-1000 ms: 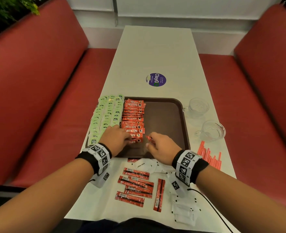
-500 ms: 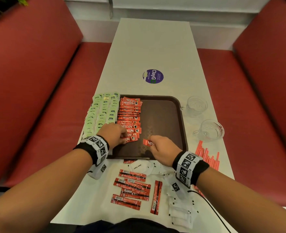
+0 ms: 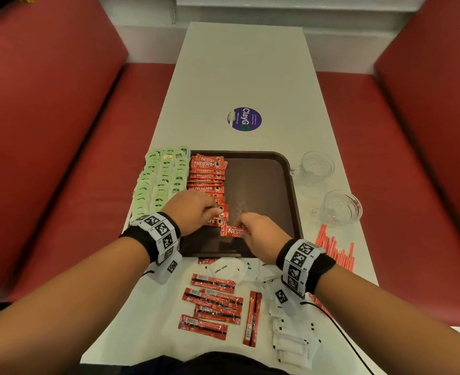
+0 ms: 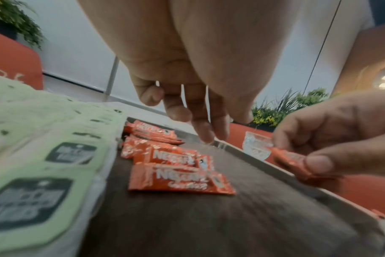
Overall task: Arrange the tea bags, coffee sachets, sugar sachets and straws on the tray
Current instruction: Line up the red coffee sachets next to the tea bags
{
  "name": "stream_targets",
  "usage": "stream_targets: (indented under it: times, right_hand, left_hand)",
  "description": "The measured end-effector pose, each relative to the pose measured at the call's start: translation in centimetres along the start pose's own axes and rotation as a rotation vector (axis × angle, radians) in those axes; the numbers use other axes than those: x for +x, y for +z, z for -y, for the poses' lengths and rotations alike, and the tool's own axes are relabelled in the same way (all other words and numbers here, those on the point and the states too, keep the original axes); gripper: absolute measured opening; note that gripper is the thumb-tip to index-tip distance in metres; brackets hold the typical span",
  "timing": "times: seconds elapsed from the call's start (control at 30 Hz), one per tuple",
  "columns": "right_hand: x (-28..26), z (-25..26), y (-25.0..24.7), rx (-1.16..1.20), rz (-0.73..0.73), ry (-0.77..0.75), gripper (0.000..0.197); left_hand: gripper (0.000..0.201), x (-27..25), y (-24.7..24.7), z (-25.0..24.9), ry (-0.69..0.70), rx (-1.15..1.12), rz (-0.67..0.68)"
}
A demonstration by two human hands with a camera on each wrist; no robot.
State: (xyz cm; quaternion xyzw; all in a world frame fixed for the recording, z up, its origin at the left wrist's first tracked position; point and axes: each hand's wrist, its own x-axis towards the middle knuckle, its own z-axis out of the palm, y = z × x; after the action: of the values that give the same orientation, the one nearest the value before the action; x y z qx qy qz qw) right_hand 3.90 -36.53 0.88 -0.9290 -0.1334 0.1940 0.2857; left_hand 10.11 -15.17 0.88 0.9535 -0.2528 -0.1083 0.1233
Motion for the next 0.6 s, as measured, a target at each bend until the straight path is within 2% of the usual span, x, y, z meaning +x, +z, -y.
stream_targets:
  times: [0.07, 0.13, 0.23, 0.33, 0.4, 0.53, 0.6]
  right_hand:
    - [0.1, 0.3, -0.1, 0.034, -0.011, -0.017, 0.013]
    - [0.1, 0.8, -0.2, 0.057, -0.019, -0.042, 0.009]
    - [-0.2, 1.4, -0.4, 0.048, -0.027, -0.070, 0.007]
    - [-0.8, 1.1, -0.4, -0.040, -0.040, -0.105, 0.025]
    - [-1.2, 0.7, -0.5, -0.141, 0.002, -0.135, 0.037]
    - [-2.3, 0.5, -0.7, -0.312, 0.223, -0.209, 0.032]
    - [-3.1, 0.6, -0.2, -0.391, 0.288, -0.249, 0.037]
  left_hand:
    - [0.031, -0.4, -0.3, -0.9, 0.065, -0.086, 0.032]
    - [0.024, -0.7, -0.2, -1.5, 0.132, -0.075, 0.093]
    - [0.016, -1.1, -0.1, -1.4, 0.141, -0.083, 0.111]
    - [0.013, -1.6, -0.3, -0.6, 0.022, -0.084, 0.102]
    - [0.014, -2.2, -0.3, 0.1, -0.089, -0.039, 0.144]
    - [0.015, -2.8, 0.2, 0.8, -0.159, 0.047, 0.264]
    - [0.016, -2.7, 0.3, 0.9, -0.162, 0.093, 0.274]
